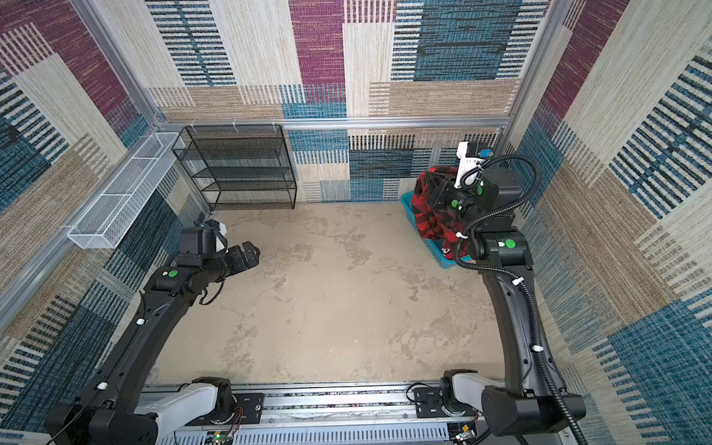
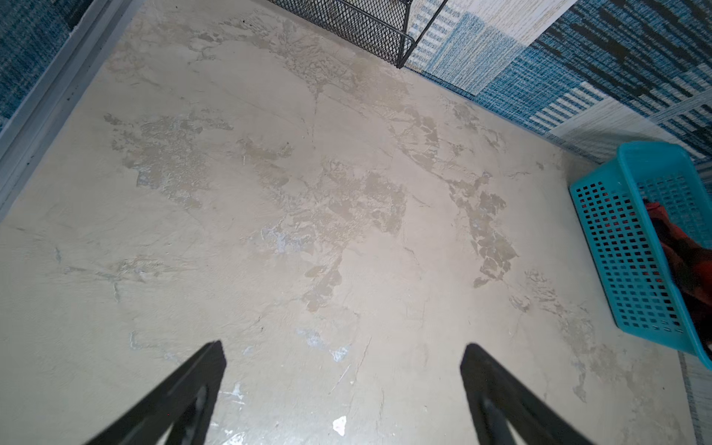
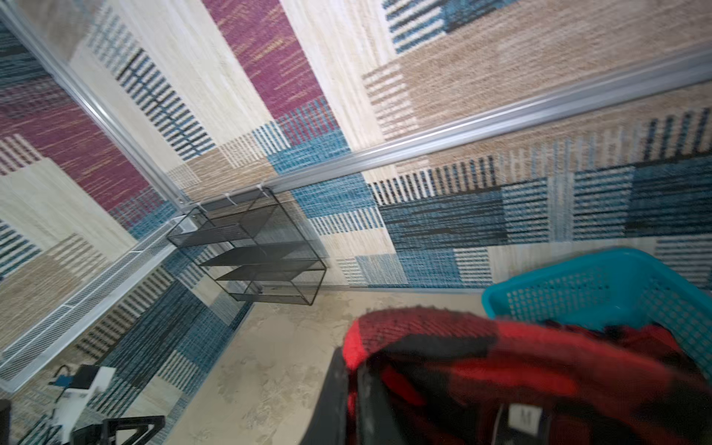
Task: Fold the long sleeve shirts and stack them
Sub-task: 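Grasp the plaid shirt with the right gripper and pull it out onto the table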
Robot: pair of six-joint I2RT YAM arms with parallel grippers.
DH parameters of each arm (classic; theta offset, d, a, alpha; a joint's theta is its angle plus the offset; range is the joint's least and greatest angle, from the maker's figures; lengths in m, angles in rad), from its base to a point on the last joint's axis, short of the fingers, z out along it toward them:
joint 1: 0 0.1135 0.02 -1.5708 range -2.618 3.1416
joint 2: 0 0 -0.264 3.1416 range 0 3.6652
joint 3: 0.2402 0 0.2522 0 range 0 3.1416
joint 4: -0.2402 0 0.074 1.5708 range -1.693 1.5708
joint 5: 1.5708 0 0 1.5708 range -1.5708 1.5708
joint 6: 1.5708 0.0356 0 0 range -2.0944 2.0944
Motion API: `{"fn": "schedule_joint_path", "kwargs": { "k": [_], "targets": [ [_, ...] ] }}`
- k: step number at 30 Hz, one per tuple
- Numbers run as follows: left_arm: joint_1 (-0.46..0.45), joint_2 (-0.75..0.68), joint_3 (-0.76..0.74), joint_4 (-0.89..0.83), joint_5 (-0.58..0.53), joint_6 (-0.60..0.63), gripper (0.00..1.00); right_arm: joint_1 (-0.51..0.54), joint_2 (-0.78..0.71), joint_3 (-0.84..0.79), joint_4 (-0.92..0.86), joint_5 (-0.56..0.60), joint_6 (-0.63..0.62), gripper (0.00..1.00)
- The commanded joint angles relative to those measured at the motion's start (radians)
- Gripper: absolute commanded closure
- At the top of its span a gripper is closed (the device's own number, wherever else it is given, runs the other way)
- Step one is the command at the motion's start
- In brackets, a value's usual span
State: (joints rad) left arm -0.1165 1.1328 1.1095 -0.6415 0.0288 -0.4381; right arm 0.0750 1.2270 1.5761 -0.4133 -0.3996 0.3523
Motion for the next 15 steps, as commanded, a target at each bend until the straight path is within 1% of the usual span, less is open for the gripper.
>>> {"fn": "schedule_joint_path", "kwargs": {
  "k": [1, 4, 6, 8, 10, 13, 15],
  "targets": [
    [-0.009, 0.005, 0.003, 0.008, -0.011, -0.013, 0.01, 0.098, 0.016, 0.044, 0.04, 0.004, 0.036, 0.92],
    [-0.015, 0.012, 0.001, 0.008, -0.016, -0.02, 0.01, 0.229, 0.037, 0.008, 0.058, 0.079, 0.035, 0.9],
    [-0.017, 0.02, 0.001, 0.008, -0.02, -0.026, 0.01, 0.296, 0.054, -0.073, 0.101, 0.098, 0.049, 0.88],
    [-0.021, 0.029, 0.003, 0.008, -0.02, -0.027, 0.01, 0.34, 0.077, -0.15, 0.149, 0.107, 0.075, 0.83],
    [-0.023, 0.036, 0.003, 0.009, -0.025, -0.03, 0.01, 0.386, 0.112, -0.226, 0.198, 0.102, 0.1, 0.73],
    [-0.025, 0.045, 0.003, 0.003, -0.029, -0.037, 0.01, 0.436, 0.161, -0.285, 0.21, 0.11, 0.111, 0.5],
    [-0.025, 0.053, 0.009, -0.009, -0.026, -0.044, 0.01, 0.448, 0.152, -0.323, 0.199, 0.146, 0.119, 0.35]
  ]
}}
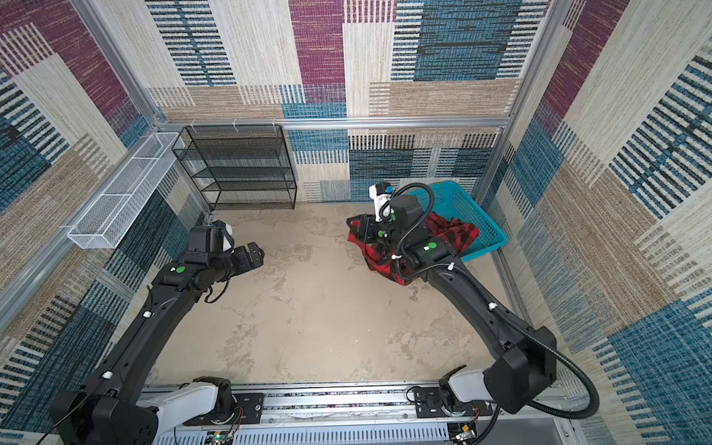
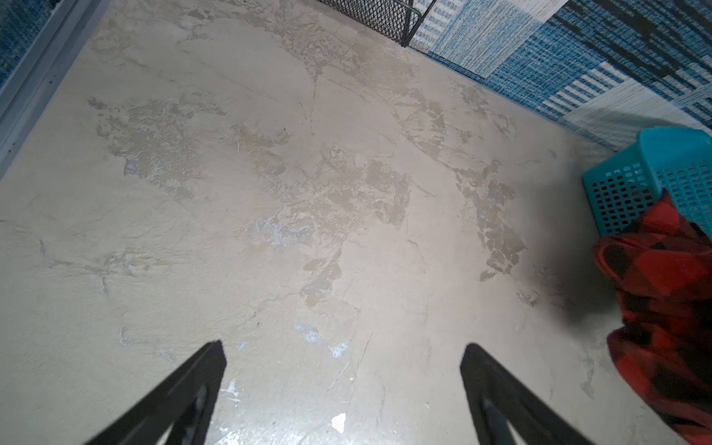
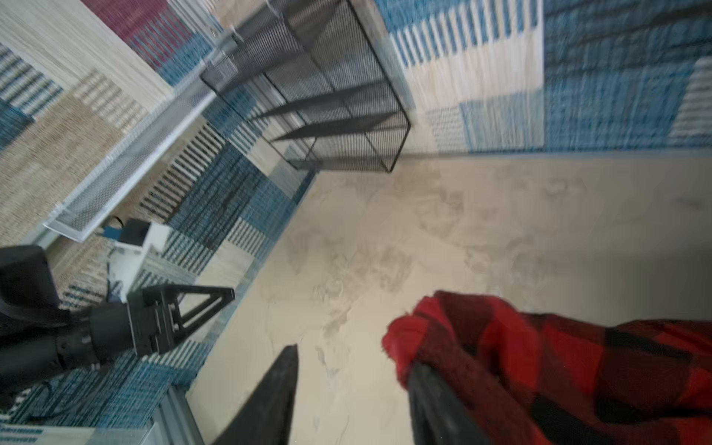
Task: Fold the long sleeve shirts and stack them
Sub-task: 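Grasp the plaid shirt with the right gripper and pull it out onto the table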
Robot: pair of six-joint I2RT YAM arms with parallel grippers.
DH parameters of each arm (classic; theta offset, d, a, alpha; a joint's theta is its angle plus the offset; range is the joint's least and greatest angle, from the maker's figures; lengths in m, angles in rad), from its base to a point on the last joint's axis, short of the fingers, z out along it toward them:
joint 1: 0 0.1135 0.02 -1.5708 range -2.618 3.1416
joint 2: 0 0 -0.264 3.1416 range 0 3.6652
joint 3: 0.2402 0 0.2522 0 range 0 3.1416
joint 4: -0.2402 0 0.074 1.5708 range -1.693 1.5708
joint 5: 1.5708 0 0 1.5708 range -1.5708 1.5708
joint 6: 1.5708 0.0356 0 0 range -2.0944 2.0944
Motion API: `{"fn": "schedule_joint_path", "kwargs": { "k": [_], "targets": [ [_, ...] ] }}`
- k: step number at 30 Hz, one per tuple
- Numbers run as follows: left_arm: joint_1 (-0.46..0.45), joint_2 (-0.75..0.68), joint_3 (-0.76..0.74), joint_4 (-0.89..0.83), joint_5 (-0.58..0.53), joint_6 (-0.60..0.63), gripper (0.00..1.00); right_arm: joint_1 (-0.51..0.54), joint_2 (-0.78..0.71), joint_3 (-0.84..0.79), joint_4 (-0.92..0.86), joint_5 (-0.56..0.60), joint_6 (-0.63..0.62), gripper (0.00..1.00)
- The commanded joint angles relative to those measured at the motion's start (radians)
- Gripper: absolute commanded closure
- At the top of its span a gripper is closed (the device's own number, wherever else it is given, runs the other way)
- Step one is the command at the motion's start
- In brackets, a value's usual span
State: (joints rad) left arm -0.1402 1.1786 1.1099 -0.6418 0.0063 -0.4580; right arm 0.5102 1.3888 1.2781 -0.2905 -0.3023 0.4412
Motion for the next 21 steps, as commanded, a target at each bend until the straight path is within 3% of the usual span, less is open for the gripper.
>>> {"fn": "schedule_joint_path", "kwargs": {
  "k": [1, 5, 10, 15, 21],
  "targets": [
    [-0.002, 0.007, 0.009, -0.015, -0.002, -0.033, 0.01, 0.013, -0.03, -0.045, 0.072, 0.071, 0.033, 0.3],
    [-0.014, 0.016, -0.006, -0.022, 0.032, -0.089, 0.01, 0.011, -0.109, -0.072, -0.024, 0.152, 0.006, 0.16],
    [-0.068, 0.025, -0.028, -0.022, 0.046, -0.16, 0.01, 0.01, -0.161, -0.087, -0.142, 0.179, -0.017, 0.07],
    [-0.109, 0.021, -0.037, -0.024, 0.036, -0.177, 0.01, 0.007, -0.133, -0.102, -0.139, 0.106, -0.025, 0.05],
    [-0.113, -0.013, -0.057, -0.037, 0.006, -0.186, 0.01, 0.009, 0.036, -0.083, -0.073, -0.156, -0.016, 0.01]
  ]
}}
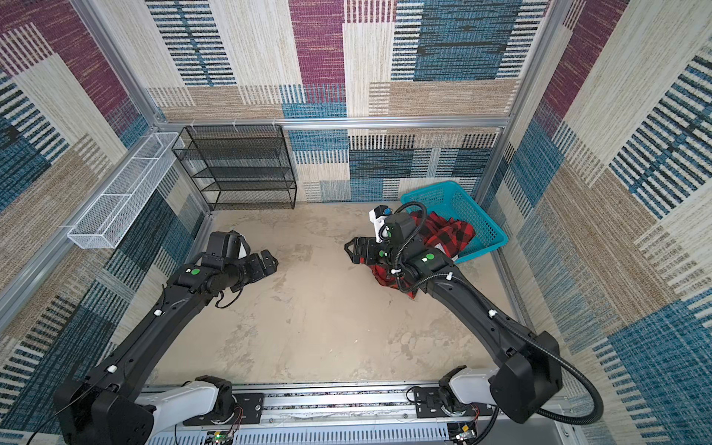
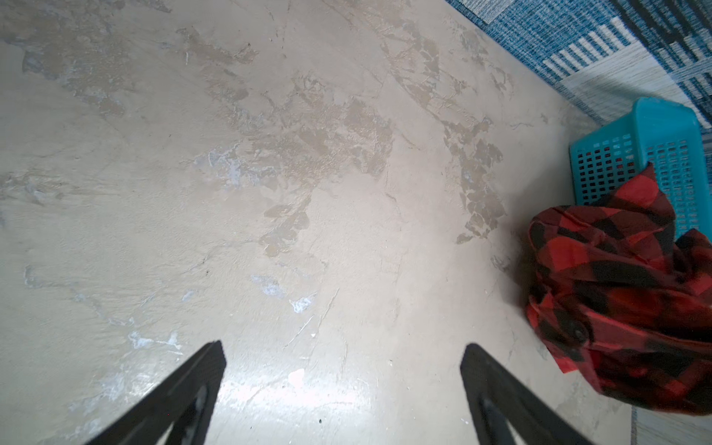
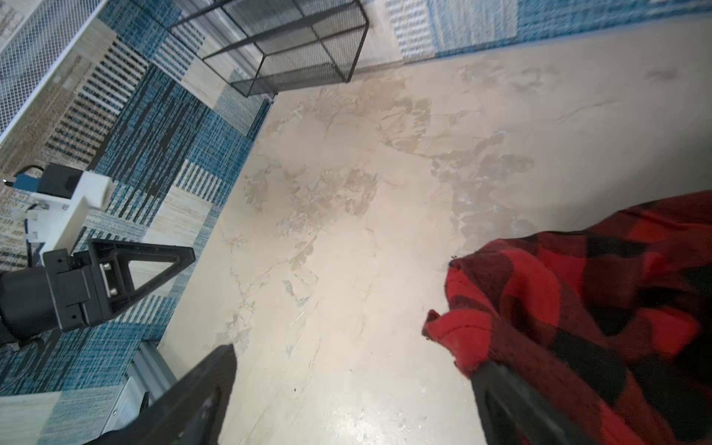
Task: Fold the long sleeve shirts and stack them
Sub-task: 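Grasp the plaid shirt with the right gripper and pull it out onto the table, then reach the left gripper to the shirt edge nearest it and grasp it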
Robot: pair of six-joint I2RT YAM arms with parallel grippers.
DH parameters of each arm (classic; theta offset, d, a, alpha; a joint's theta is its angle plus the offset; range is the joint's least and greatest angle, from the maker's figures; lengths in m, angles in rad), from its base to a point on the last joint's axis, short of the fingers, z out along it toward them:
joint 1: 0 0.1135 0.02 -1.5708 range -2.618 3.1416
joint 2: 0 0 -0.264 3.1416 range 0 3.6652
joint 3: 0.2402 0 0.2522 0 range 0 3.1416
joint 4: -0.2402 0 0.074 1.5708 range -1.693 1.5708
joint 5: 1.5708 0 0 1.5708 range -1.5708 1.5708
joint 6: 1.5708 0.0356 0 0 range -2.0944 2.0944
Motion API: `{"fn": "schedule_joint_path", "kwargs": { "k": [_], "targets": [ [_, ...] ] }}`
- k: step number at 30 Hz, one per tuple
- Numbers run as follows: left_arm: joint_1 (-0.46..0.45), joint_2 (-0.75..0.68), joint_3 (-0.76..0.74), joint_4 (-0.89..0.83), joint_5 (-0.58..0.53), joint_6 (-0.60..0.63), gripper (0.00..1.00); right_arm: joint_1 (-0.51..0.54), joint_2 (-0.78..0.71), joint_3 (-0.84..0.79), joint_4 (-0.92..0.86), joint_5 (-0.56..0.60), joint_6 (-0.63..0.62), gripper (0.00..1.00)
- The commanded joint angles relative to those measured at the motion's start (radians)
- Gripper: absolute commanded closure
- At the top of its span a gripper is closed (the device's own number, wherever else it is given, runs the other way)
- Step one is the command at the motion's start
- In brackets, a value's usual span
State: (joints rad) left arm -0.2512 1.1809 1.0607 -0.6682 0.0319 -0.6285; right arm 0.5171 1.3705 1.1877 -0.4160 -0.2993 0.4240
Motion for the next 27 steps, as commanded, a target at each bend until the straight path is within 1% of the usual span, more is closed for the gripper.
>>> {"fn": "schedule_joint_path", "kwargs": {
  "k": [1, 4, 6, 10, 13, 16, 18, 21, 23, 24, 26, 27],
  "targets": [
    [-0.002, -0.021, -0.013, -0.014, -0.025, -0.014, 0.01, 0.007, 0.092, 0.004, 0.07, -0.172, 0.013, 0.01],
    [-0.002, -0.034, -0.024, -0.027, -0.032, -0.014, 0.01, 0.032, 0.184, -0.008, 0.134, -0.177, 0.013, 0.02],
    [-0.002, -0.042, -0.037, -0.029, -0.032, -0.016, 0.01, 0.051, 0.238, 0.006, 0.14, -0.154, 0.005, 0.02],
    [-0.002, -0.03, -0.033, -0.055, -0.046, -0.015, 0.01, 0.088, 0.312, 0.072, -0.003, -0.038, -0.034, 0.02],
    [-0.002, 0.007, 0.001, -0.093, -0.043, -0.012, 0.01, 0.09, 0.263, 0.018, -0.047, 0.014, -0.036, 0.02],
    [-0.004, 0.037, 0.014, -0.093, 0.011, -0.036, 0.01, 0.089, 0.14, -0.06, -0.054, 0.079, -0.024, 0.01],
    [-0.025, 0.059, 0.019, -0.081, 0.049, -0.07, 0.01, 0.08, 0.078, -0.073, -0.074, 0.133, -0.014, 0.01],
    [-0.099, 0.104, 0.018, -0.024, 0.139, -0.138, 0.01, 0.03, 0.018, -0.056, -0.104, 0.217, 0.008, 0.02],
    [-0.165, 0.121, -0.005, 0.039, 0.189, -0.204, 0.01, -0.03, -0.006, -0.047, -0.101, 0.23, 0.012, 0.03],
    [-0.191, 0.117, -0.036, 0.091, 0.213, -0.25, 0.01, -0.061, -0.017, -0.042, -0.096, 0.232, 0.012, 0.04],
    [-0.24, 0.087, -0.156, 0.284, 0.264, -0.375, 0.01, -0.12, -0.038, -0.026, -0.083, 0.233, 0.0, 0.05],
    [-0.26, 0.071, -0.213, 0.38, 0.269, -0.431, 0.02, -0.136, -0.042, -0.013, -0.083, 0.233, -0.009, 0.05]
  ]
}}
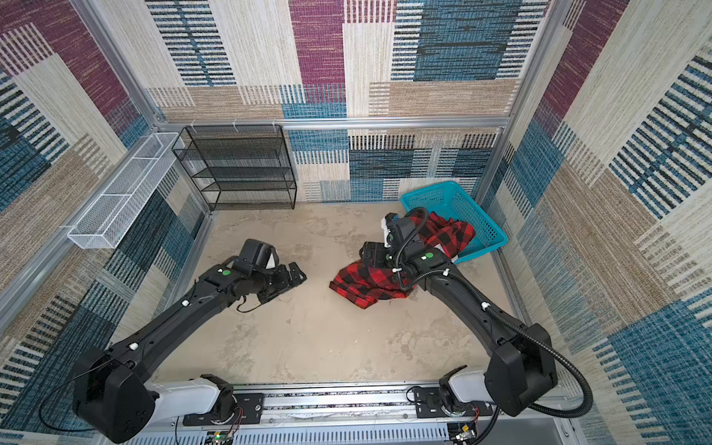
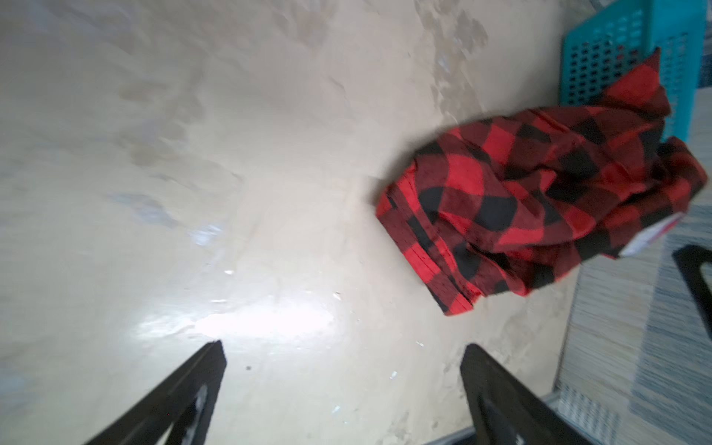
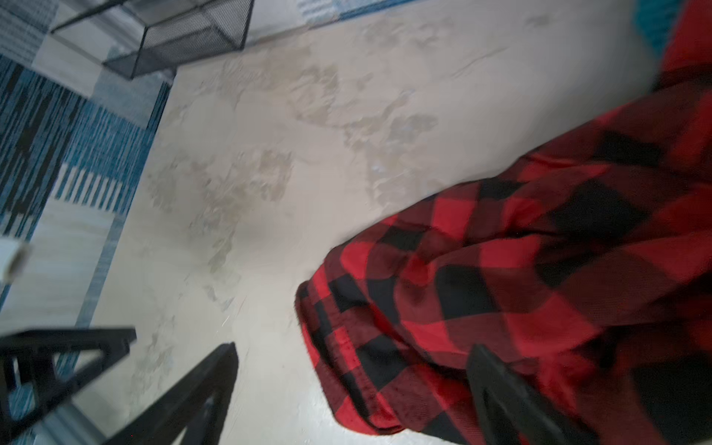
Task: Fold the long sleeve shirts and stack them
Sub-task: 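Reach the left gripper to the shirt edge nearest it and grasp it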
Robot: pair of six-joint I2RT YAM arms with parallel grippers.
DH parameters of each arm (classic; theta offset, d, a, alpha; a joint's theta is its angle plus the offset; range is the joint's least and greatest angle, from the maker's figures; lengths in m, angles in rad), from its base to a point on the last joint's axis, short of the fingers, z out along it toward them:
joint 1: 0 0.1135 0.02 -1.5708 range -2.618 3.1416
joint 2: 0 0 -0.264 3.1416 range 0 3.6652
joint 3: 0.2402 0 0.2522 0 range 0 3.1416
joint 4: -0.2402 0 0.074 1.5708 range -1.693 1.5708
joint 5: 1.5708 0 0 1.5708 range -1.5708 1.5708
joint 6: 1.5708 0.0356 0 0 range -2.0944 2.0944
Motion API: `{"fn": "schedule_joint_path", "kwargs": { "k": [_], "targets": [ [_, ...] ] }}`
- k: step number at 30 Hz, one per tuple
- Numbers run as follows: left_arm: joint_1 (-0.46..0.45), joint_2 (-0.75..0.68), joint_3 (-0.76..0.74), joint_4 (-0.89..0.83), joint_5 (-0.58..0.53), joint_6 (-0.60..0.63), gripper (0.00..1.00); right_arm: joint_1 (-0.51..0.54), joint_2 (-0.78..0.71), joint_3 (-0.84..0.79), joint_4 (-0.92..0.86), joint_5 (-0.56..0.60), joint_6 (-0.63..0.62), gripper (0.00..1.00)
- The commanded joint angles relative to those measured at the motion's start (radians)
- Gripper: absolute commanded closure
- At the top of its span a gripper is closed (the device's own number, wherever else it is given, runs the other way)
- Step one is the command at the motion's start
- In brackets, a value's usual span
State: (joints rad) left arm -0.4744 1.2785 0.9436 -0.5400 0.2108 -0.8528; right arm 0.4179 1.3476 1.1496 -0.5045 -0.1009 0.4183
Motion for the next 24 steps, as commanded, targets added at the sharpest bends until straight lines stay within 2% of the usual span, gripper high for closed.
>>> {"fn": "schedule_joint_path", "kwargs": {
  "k": [1, 4, 7, 10, 14, 18, 24],
  "targets": [
    [-0.053, -0.041, -0.147, 0.311, 0.072, -0.243, 0.04, -0.051, -0.021, 0.037, 0.006, 0.032, -0.014, 0.05],
    [-0.09, -0.062, -0.243, 0.445, 0.009, -0.317, 0.09, -0.086, -0.012, 0.072, -0.001, 0.019, -0.043, 0.05],
    [-0.123, -0.036, -0.289, 0.589, -0.028, -0.37, 0.21, -0.114, 0.006, 0.086, -0.001, -0.01, -0.067, 0.05],
    [-0.169, 0.04, -0.308, 0.758, -0.053, -0.415, 0.29, -0.132, 0.027, 0.097, 0.001, -0.029, -0.083, 0.06],
    [-0.241, 0.181, -0.315, 0.965, -0.074, -0.481, 0.33, -0.152, 0.043, 0.107, 0.007, -0.052, -0.095, 0.06],
    [-0.27, 0.285, -0.314, 1.101, -0.08, -0.515, 0.33, -0.175, 0.038, 0.105, 0.012, -0.07, -0.108, 0.06],
    [-0.297, 0.376, -0.29, 1.209, -0.075, -0.524, 0.47, -0.207, 0.036, 0.095, 0.016, -0.096, -0.127, 0.06]
  ]
}}
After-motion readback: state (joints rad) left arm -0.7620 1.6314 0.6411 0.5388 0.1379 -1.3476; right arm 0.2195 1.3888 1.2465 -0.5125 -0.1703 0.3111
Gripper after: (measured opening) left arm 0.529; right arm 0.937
